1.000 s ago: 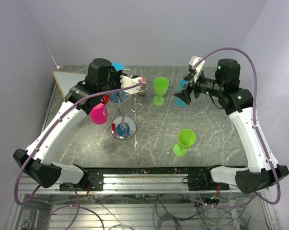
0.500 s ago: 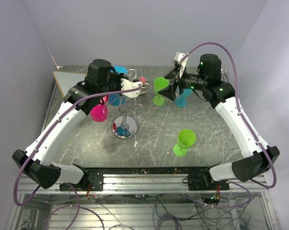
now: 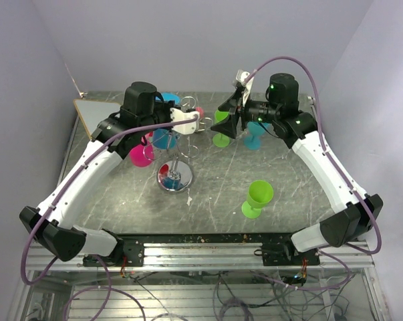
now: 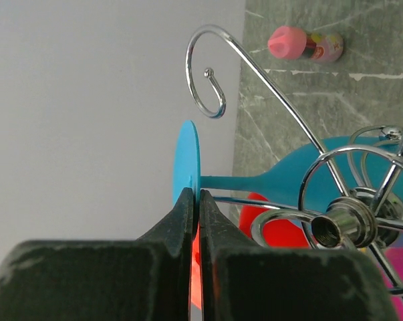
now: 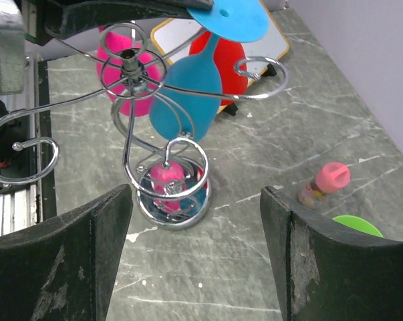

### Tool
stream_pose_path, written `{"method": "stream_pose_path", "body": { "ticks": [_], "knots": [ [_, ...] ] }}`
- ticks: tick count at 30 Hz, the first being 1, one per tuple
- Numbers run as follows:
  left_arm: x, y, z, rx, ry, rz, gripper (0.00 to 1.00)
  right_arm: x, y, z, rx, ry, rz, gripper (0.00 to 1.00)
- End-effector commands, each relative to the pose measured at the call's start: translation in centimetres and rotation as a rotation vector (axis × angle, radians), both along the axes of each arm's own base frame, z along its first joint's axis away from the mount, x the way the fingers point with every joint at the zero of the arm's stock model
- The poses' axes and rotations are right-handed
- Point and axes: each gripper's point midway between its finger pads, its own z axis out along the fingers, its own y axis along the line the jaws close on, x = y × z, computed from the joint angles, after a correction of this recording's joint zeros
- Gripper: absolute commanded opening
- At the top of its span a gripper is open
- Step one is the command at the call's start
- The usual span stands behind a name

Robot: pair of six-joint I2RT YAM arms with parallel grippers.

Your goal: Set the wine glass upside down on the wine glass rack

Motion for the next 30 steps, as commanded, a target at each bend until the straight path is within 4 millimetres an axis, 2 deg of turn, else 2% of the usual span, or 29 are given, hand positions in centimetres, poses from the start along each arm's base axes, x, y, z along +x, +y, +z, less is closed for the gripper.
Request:
{"method": "stream_pose_path", "body": {
  "ticks": [1,5,14,22,30],
  "knots": [
    [-0.3,-3.1,2.2,-0.176,0.015,-0.082,0.07,-0.3,1.1,1.5,0.045,-0.010,0.035,0.75],
    [0.0,-3.3,3.2,-0.237,0.015,-0.057,0.07,0.0,1.6,1.0,0.048,0.012,0.037,0.70],
    [0.7,-2.3,4.4,-0.269,-0.028,0.013,0.07,-0.3,1.9,0.2,0.039,0.020,0.050,0.63],
    [1.3,-2.5,5.8,-0.333,-0.043,0.041,0.07,-1.3,2.1,0.3,0.044,0.025,0.092,0.63],
    [1.3,-3.1,5.8,-0.373,-0.016,0.035,0.07,-0.4,1.5,0.1,0.017,0.017,0.026,0.63]
  ]
}}
